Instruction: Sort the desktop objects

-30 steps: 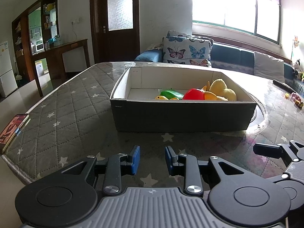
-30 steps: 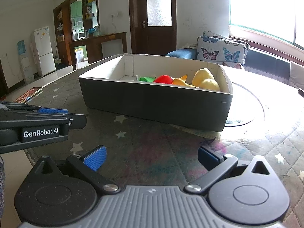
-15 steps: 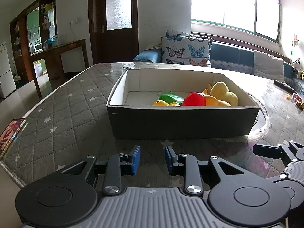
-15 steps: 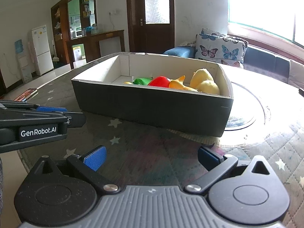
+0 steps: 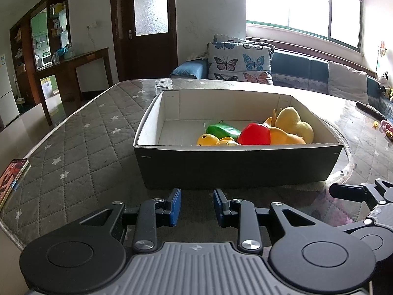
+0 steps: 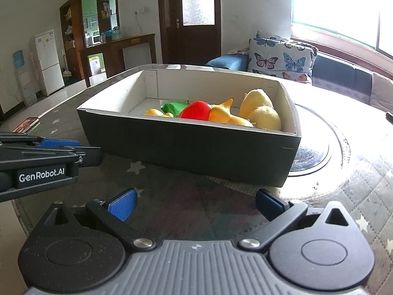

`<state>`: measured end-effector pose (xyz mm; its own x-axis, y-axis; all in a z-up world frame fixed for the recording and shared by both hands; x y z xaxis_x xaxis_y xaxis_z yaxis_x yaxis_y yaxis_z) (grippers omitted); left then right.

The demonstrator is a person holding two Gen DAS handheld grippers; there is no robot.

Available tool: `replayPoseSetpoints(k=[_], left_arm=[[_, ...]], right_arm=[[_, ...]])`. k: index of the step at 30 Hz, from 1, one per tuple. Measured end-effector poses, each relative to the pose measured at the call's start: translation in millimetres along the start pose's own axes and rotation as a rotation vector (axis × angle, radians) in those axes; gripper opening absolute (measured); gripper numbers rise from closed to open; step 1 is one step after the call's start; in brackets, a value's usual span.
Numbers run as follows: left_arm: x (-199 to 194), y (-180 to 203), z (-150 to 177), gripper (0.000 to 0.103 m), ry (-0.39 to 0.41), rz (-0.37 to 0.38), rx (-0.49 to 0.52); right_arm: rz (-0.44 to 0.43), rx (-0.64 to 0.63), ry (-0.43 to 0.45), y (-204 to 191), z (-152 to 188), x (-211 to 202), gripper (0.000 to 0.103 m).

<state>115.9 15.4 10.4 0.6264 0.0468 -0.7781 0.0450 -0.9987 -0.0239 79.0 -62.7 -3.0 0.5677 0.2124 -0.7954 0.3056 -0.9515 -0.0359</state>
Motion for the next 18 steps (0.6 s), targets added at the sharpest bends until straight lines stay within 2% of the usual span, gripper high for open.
replayPoseSetpoints(k=[18], left_arm=[[18, 1, -12, 0.031, -0.039, -0.001, 0.016]], right_arm=[[0.012, 0.017, -0.042, 11, -15, 16, 0.103]])
Point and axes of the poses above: each gripper's, at about its wrist camera, not at the fingertips, and x roughly the way its jaws point, y to its right, z to its underside, the point moved 2 cm from there along x, roughly the way its jaws point, and after that the axes turned 13 degrees about -y, right-handed, at the moved point
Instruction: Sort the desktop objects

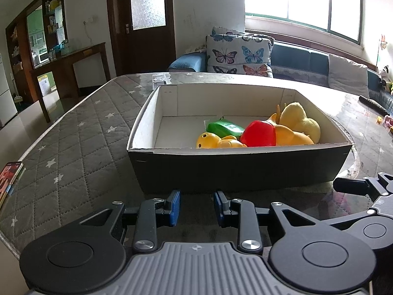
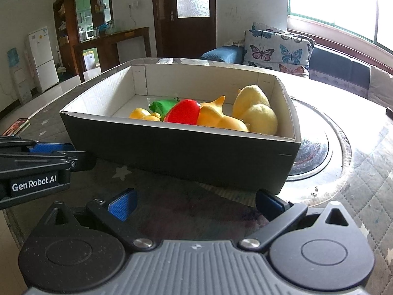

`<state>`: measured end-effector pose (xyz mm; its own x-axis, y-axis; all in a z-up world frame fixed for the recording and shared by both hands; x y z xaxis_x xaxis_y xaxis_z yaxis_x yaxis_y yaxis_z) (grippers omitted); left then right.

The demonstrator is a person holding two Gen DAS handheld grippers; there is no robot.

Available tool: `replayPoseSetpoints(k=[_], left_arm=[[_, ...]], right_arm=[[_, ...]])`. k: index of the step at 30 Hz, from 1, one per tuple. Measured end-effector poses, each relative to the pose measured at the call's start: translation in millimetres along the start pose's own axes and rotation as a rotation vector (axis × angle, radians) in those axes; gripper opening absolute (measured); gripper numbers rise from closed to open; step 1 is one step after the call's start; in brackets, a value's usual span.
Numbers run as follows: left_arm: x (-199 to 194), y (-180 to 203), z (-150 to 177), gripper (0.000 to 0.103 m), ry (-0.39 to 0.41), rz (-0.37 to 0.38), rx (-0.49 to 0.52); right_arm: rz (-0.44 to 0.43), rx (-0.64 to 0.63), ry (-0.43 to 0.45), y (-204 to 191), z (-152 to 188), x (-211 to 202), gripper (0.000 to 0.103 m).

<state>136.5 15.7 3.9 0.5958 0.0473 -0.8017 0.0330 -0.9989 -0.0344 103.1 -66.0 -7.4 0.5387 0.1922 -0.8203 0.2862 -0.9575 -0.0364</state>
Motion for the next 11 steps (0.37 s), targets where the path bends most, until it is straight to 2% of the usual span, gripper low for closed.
replayPoseSetpoints(k=[11], left_arm=[[6.8, -2.4, -5.0, 0.031, -0.015, -0.011, -0.017]], right_arm=[[-0.004, 0.008, -0.011, 3.2, -3.7, 5.9, 0.103]])
Point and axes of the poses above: each gripper's, at about its wrist camera, not at the fingertips, and x roughly the way its jaws point, y to its right, z to its underside, the point moved 2 cm from there along x, roughly the way its jaws point, and after that the axes turned 13 degrees about -y, right-handed, at the moved point
